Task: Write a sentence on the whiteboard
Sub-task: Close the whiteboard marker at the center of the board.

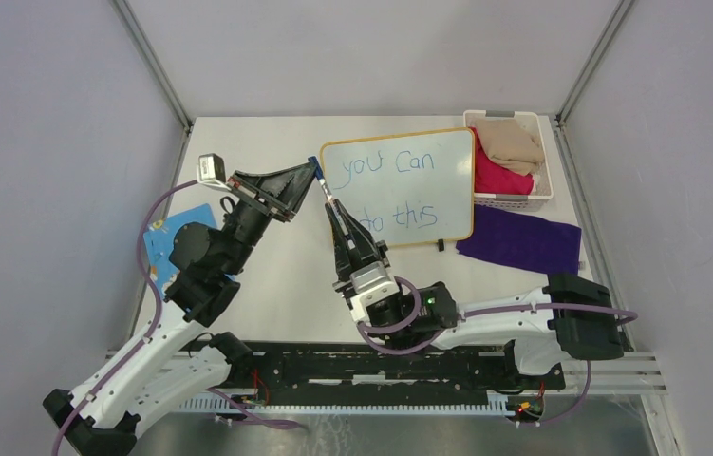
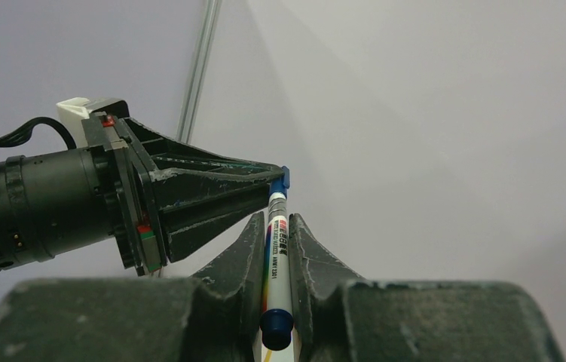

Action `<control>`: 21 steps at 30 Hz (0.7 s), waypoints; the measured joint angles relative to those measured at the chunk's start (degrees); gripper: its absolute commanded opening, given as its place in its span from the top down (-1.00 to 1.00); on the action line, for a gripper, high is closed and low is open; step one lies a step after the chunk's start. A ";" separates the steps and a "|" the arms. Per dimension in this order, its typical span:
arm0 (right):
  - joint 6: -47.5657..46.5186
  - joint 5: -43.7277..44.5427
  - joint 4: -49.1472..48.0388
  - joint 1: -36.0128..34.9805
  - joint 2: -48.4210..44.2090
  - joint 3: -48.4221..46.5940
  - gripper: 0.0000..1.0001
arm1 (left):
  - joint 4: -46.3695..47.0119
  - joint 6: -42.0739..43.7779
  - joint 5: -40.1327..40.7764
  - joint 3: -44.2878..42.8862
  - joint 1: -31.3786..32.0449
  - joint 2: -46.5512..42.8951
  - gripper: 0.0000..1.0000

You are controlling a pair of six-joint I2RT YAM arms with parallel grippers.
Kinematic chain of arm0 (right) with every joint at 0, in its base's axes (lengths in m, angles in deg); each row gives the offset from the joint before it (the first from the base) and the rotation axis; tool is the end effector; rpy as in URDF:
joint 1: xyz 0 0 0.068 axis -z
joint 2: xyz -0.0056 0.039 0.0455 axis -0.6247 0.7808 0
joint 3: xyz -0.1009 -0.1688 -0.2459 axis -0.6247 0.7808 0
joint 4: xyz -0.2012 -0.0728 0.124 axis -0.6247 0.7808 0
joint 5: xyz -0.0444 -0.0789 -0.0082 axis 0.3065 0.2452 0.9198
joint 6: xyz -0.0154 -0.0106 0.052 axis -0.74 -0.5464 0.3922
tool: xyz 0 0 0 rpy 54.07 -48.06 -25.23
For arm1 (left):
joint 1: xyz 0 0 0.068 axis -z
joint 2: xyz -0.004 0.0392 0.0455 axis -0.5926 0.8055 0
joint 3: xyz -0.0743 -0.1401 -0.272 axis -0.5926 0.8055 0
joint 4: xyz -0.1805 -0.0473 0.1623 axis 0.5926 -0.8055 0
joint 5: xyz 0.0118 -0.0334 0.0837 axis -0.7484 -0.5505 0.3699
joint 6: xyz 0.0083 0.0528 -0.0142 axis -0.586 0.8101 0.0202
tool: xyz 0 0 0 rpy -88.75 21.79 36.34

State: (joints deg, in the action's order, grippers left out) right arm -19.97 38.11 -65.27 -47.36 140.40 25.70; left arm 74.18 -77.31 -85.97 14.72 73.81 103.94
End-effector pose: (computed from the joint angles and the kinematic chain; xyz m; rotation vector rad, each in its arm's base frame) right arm 0.0420 0.2877 0.4353 -0.3491 0.7628 0.2922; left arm 0.0949 -0.0703 0.4370 -0.5033 1.2447 -1.7160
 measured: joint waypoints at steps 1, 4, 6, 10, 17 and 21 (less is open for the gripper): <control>0.28 0.00 0.00 0.22 0.13 -0.39 1.00 | 0.07 0.00 -0.02 0.02 0.20 0.00 0.96; 1.29 -0.04 0.00 0.61 0.63 -1.42 1.00 | 0.50 0.00 0.35 0.00 0.63 -0.02 0.96; 1.92 -0.07 0.00 0.72 0.79 -1.79 1.00 | 0.79 0.02 0.74 0.00 0.66 -0.04 0.96; 3.41 -0.24 0.00 1.01 0.85 -2.10 1.00 | 1.07 0.04 1.20 0.00 0.66 -0.11 0.96; 6.27 -1.55 0.02 1.31 0.37 -1.79 1.00 | 0.92 0.20 1.62 0.02 0.72 -0.96 0.74; 7.67 -2.43 0.02 1.33 -0.92 -0.31 1.00 | 0.87 1.53 1.51 0.02 1.31 -1.33 0.47</control>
State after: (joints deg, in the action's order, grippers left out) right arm -12.30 35.69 -65.24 -46.02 139.48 25.40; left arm 75.06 -75.78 -84.46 14.74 75.13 102.60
